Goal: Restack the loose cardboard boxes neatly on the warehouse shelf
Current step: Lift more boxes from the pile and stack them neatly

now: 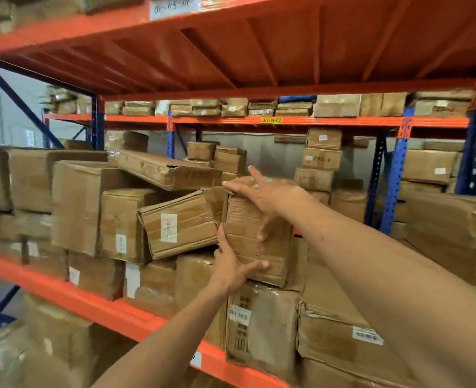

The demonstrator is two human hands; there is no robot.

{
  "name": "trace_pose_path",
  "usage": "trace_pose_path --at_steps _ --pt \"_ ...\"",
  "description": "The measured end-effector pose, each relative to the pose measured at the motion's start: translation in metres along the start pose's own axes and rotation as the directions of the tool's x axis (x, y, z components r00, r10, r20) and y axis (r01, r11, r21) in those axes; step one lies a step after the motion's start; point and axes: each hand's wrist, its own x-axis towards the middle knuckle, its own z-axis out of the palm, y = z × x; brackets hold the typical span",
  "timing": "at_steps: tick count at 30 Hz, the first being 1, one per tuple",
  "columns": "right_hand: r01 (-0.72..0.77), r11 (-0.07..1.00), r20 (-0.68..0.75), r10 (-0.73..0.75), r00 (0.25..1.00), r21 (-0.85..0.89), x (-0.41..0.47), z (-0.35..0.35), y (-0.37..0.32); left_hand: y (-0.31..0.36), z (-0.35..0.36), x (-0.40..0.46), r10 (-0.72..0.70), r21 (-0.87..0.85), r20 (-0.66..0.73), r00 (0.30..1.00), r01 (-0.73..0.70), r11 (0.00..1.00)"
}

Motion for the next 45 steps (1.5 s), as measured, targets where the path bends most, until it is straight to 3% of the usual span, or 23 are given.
trace_pose_path --at_steps 4,7,10,16,20,27,32,40,45 --pt "-0.001 0.992 -0.056 -0.006 0.998 -0.125 -0.003 0.002 0.012 -0.001 0.010 0.005 0.058 -0.043 -0.068 0.996 -0.061 0.997" --pt "0.006 0.992 -0.103 -0.019 0.995 -0.129 -0.017 0.006 0.031 0.004 0.014 0.005 0.133 -0.043 -0.079 0.988 -0.137 0.990" --pt "-0.028 0.997 -0.108 0.020 0.994 -0.075 -0.038 0.009 0.054 0.013 0.011 0.009 0.199 -0.152 -0.071 0.977 -0.208 0.966" --pt "-0.156 0.980 -0.129 0.173 0.976 0.127 -0.083 0.030 0.084 0.029 0.002 0.037 0.226 -0.147 0.128 0.966 -0.207 0.967" --pt "-0.217 0.954 -0.085 0.238 0.967 0.205 -0.096 0.036 0.097 0.041 0.006 0.048 0.201 -0.343 0.276 0.940 -0.099 0.934" --pt "-0.304 0.837 -0.117 0.395 0.911 0.455 -0.136 0.073 0.116 0.065 0.024 0.036 0.273 -0.216 0.253 0.928 -0.221 0.951" --pt "-0.388 0.696 -0.150 0.578 0.802 0.604 -0.186 0.115 0.138 0.095 0.059 0.019 0.399 -0.113 0.238 0.886 -0.382 0.917" --pt "-0.505 0.609 -0.193 0.734 0.651 0.612 -0.285 0.132 0.167 0.141 0.116 -0.019 0.506 -0.083 0.359 0.785 -0.513 0.854" --pt "-0.537 0.639 -0.116 0.696 0.709 0.550 -0.263 0.133 0.157 0.119 0.108 -0.010 0.433 -0.103 0.398 0.809 -0.429 0.897"
